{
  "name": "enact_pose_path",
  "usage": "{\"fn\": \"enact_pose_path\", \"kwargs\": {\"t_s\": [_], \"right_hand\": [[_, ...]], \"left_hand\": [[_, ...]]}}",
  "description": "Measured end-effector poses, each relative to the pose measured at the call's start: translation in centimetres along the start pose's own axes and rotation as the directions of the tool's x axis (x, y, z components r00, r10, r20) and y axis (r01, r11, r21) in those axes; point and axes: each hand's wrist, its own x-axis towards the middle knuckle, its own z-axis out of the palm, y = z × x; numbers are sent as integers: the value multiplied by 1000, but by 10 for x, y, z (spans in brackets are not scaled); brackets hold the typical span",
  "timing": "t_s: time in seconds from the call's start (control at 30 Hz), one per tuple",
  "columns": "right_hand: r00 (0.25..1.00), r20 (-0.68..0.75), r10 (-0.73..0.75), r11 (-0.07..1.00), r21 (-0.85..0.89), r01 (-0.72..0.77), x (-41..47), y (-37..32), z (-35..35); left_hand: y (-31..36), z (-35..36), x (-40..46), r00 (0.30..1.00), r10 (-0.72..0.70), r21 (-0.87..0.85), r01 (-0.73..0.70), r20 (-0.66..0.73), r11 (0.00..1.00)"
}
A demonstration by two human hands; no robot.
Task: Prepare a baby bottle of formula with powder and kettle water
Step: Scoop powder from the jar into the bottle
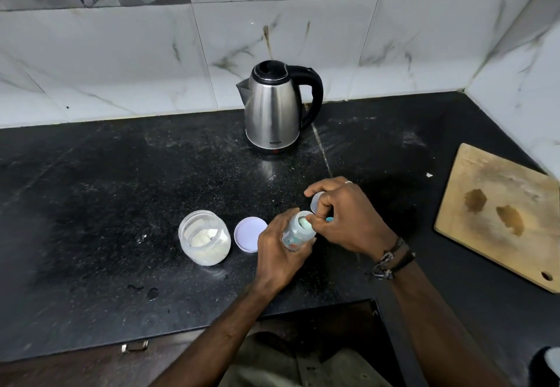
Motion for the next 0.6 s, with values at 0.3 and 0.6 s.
{"fn": "enact_pose_path", "kwargs": {"t_s": [0.3,0.6], "right_hand": [[985,-118,124,956,281,-86,-2,27,4],[952,-296,78,985,171,-28,-6,35,2]], "left_hand": [[1,1,3,997,-60,-80,56,-49,995],[-5,12,5,995,-89,-89,84,-47,992]]}}
